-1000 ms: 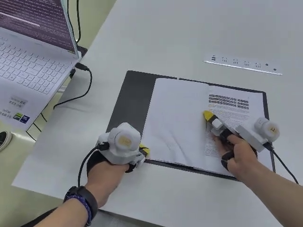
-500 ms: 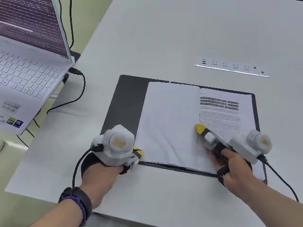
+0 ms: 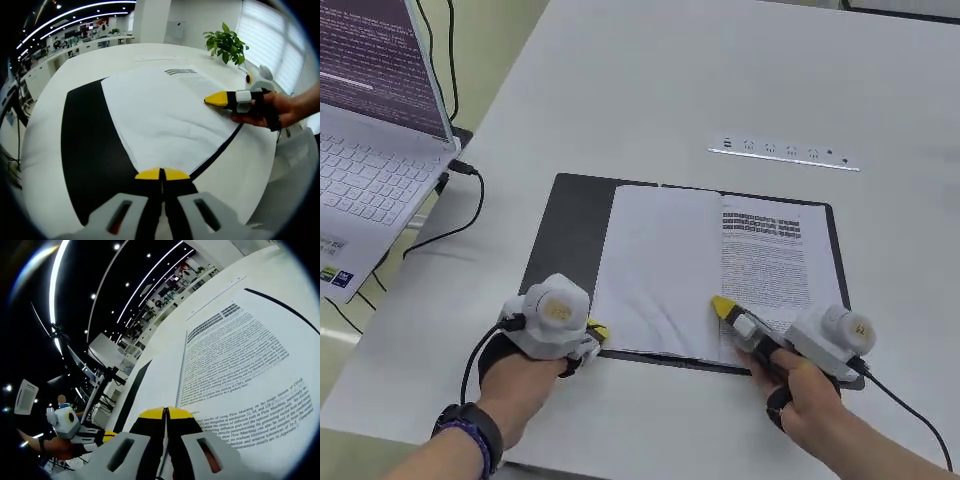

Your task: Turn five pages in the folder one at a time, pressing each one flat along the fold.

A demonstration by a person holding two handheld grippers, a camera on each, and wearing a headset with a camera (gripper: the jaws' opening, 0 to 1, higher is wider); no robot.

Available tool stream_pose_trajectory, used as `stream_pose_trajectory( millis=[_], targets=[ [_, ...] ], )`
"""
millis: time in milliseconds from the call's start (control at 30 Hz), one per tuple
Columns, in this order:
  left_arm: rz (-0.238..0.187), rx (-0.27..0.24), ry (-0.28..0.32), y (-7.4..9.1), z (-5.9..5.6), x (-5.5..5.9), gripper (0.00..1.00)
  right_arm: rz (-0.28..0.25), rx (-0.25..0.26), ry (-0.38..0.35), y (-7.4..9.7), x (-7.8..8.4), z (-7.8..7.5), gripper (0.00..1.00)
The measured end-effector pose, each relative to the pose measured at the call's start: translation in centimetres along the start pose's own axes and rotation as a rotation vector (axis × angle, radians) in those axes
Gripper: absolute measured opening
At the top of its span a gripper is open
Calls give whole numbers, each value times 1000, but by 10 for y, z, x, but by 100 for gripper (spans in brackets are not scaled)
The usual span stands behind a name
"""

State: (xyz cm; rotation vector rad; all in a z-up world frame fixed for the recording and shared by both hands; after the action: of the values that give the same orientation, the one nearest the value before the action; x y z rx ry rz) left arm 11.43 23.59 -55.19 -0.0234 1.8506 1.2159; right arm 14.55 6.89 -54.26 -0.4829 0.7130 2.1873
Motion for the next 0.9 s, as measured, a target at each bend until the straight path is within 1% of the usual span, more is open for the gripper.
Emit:
stream_pose_trajectory(
  millis=[333,400,633,767,900],
  targets=[
    [5,-3,-9,1,-1,1,0,16,-5,-4,18,21,5,0],
    [5,-5,-9,1,-1,1,0,16,-6,-23,22,24,6,0],
    [5,-6,-16,2,0,0,0,30,-4,-24,28,33,9,0],
    [3,-13,-17,2,-1,0,0,15,-1,-42,35,39,10,0],
    [5,-14,-23,2,0,0,0,14,2,-51,38,42,11,0]
  ],
)
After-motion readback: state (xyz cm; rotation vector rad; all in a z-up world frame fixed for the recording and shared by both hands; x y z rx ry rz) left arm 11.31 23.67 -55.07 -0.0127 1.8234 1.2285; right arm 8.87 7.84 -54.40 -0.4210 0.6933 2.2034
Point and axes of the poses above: the centre of the closed fingertips' face, and the gripper's own axes: y roughly backward along the fingers, z roughly to its left, x roughly out of its underside, the point moved 1 cm from there along y, roughly backward along the fingers, and after that the axes turned 3 degrees about -y, right-handed, at the moved point
